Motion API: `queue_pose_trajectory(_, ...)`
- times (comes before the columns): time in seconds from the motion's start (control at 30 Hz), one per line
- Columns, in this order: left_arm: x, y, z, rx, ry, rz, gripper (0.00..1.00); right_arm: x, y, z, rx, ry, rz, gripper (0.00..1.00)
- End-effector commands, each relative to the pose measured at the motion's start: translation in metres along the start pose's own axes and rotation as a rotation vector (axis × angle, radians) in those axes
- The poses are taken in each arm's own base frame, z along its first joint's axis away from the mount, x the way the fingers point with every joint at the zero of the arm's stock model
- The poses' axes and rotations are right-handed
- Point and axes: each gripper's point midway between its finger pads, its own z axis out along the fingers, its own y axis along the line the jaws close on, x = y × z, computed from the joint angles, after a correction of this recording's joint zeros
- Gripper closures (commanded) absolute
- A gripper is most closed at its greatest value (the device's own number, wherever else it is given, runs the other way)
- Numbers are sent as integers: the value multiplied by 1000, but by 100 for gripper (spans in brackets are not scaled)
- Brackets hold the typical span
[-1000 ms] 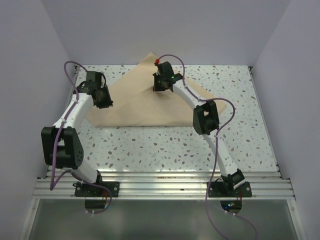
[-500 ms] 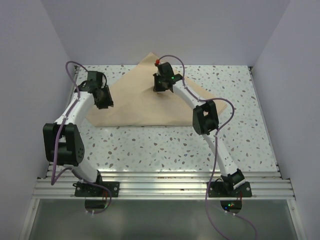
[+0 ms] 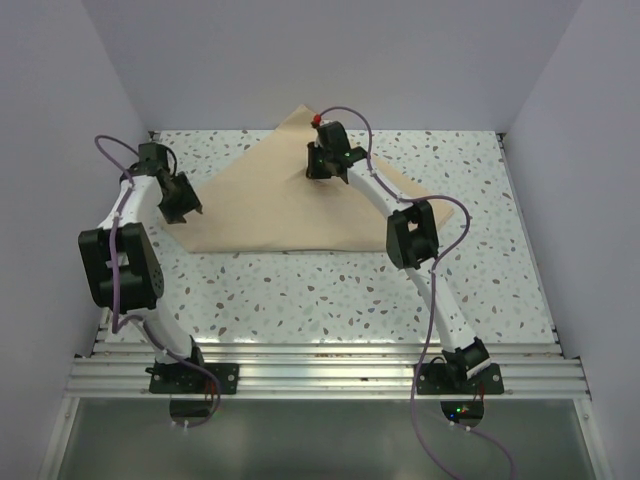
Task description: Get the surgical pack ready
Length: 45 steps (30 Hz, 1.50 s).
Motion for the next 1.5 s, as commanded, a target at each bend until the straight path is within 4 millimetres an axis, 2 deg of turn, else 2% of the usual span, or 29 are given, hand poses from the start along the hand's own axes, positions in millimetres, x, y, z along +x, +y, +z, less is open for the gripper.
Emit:
queue_pose_trajectory(0.0,-4,4,4,18,32,-49,46,-25,6,2,-39,-87,12,79)
queue_pose_trajectory(0.03,-3,8,6,12,39,-61,46,-26,7,1,-45,-90,16,64)
queue_pose_trajectory(0.07,-4,16,8,1,43,-80,45,-26,9,1,-51,-89,21,57)
queue_pose_trajectory(0.2,-6,39,16,-32,51,-140,41,-41,13,-14,-40,-108,60,43)
queue_pose_trajectory(0.27,-9,54,17,-45,52,-174,40,-55,18,-31,-44,-131,72,40)
queue_pose_trajectory(0.37,-8,71,23,-56,66,-217,39,-67,24,-54,-38,-144,86,37)
queue_pose_trajectory(0.5,-4,84,32,-56,94,-257,39,-64,21,-68,-14,-114,82,37)
queue_pose_trajectory(0.73,-18,91,43,-63,78,-268,44,-43,21,-67,-30,-41,89,41)
queue_pose_trajectory(0.83,-18,95,52,-79,89,-274,43,-44,25,-69,-56,-45,71,43)
queue_pose_trajectory(0.93,-15,98,63,-87,99,-280,43,-37,31,-63,-91,-19,75,50)
queue_pose_trajectory(1.03,-13,100,72,-81,102,-286,45,-25,32,-52,-109,12,94,66)
queue_pose_trajectory(1.07,-10,100,77,-82,113,-290,47,-21,31,-49,-113,23,102,73)
queue_pose_trajectory(1.3,-8,97,90,-48,122,-281,61,22,10,-23,-58,119,102,83)
queue_pose_trajectory(1.47,-13,92,90,-11,105,-254,82,40,6,-13,-57,160,117,89)
